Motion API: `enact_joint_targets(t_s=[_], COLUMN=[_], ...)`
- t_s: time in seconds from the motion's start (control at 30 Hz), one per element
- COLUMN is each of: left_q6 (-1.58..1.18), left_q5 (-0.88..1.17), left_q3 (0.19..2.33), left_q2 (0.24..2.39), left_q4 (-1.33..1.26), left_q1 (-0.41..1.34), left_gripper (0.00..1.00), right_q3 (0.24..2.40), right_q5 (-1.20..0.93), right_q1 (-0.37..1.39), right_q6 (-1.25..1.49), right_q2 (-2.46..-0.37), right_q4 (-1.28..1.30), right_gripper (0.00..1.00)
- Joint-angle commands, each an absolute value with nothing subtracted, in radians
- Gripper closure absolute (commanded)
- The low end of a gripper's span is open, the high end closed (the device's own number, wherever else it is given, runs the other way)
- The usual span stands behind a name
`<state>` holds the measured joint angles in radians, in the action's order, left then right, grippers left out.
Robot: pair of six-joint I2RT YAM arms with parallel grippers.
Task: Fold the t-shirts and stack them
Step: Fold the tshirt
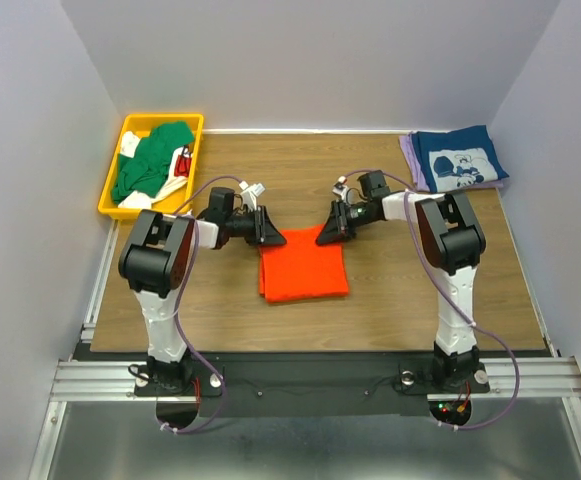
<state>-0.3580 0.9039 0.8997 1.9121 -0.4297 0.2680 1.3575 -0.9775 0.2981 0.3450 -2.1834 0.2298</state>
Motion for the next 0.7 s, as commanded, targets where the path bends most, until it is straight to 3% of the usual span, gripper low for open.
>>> enact_joint_targets(t_s=[0.0, 0.17, 0.33, 0.53, 0.67], left_q6=[-0.455, -0.489, -0.473, -0.529, -0.584], left_q5=[0.930, 0.982, 1.063, 1.075, 1.059], left_q3=[0.988, 1.026, 0.996, 0.809, 0.735], left_q2=[2.011, 2.071, 1.904, 1.701, 1.712], left_q4=[-0.584, -0.611, -0.609, -0.627, -0.710], left_q1=[0.207, 0.144, 0.106, 0.185, 0.262], left_gripper=[0.74, 0.75, 0.73, 0.71, 0.71], right_q3=[1.448, 1.508, 1.474, 1.269, 1.140], right_q5=[-0.943, -0.968, -1.012, -1.086, -1.118], right_q1=[0.239, 0.207, 0.201, 0.232, 0.287], right_q6=[0.448, 0.489, 0.494, 0.532, 0.488], right_q2=[-2.249, -2.290, -2.128, -1.953, -1.956], right_q4=[0.081, 0.077, 0.078, 0.075, 0.077], right_gripper=[0.78, 0.79, 0.73, 0.69, 0.68])
